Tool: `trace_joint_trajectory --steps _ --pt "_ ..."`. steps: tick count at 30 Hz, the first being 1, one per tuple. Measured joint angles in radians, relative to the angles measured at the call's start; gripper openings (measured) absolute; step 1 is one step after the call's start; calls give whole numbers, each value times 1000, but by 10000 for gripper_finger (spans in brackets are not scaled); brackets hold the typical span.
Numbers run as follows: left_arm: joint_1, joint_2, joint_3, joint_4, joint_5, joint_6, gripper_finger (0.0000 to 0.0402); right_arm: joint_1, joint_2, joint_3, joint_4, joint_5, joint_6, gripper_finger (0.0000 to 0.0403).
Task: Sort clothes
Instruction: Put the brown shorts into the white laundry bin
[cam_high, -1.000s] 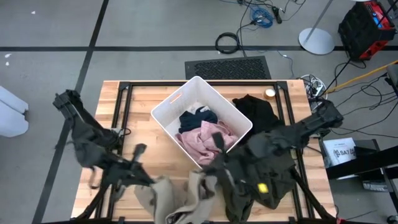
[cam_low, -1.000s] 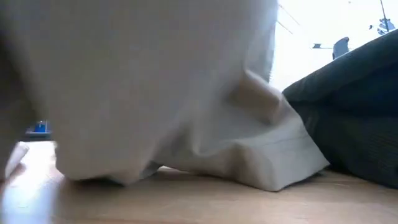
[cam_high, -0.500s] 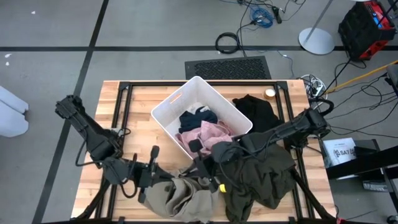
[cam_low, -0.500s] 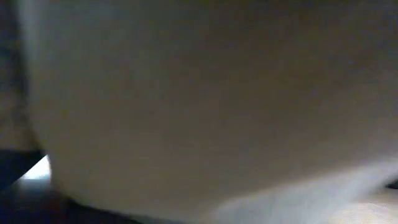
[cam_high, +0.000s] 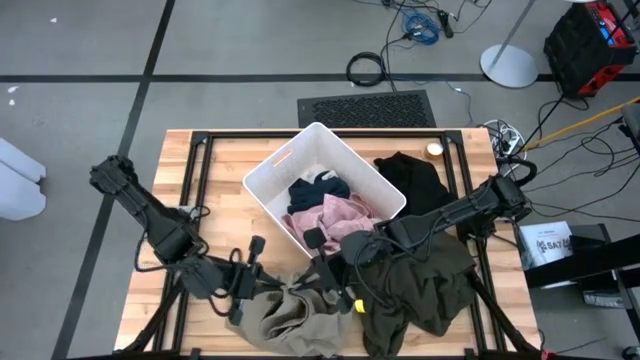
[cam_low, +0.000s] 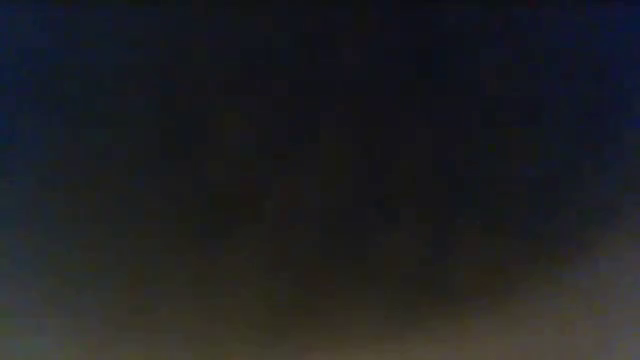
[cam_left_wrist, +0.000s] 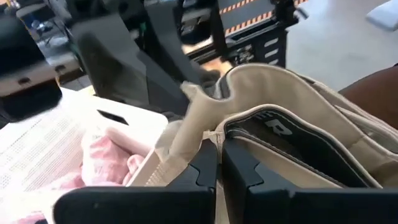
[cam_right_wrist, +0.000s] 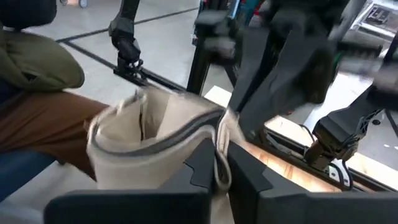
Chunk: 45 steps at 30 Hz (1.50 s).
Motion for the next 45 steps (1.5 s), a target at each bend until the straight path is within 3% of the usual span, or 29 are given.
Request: trace_joint_trajectory --steps 7,13,16,25,28,31,34,38,42,45 --pt "26 7 0 8 -10 1 7 -11 0 0 -20 3 59 104" --pt "26 7 0 21 -12 4 7 -10 6 1 -92 121 134 194" --pt "30 7 0 23 -12 8 7 -15 22 1 -93 128 152 229" --pt "57 14 0 28 -8 44 7 -30 43 0 -67 79 166 273" --pt "57 14 0 39 -7 59 7 -36 43 0 -71 67 209 265" --pt "59 14 0 43 -7 60 26 -35 43 0 -73 71 209 227" --pt "68 14 0 46 -5 53 59 -36 43 0 -85 71 208 157" --pt "73 14 0 47 -7 28 107 -36 43 0 -127 72 196 34" --pt "76 0 0 -36 -35 -36 141 -36 43 0 -144 75 214 30" --pt "77 -46 0 -135 -126 -77 146 -36 37 0 -156 78 216 30"
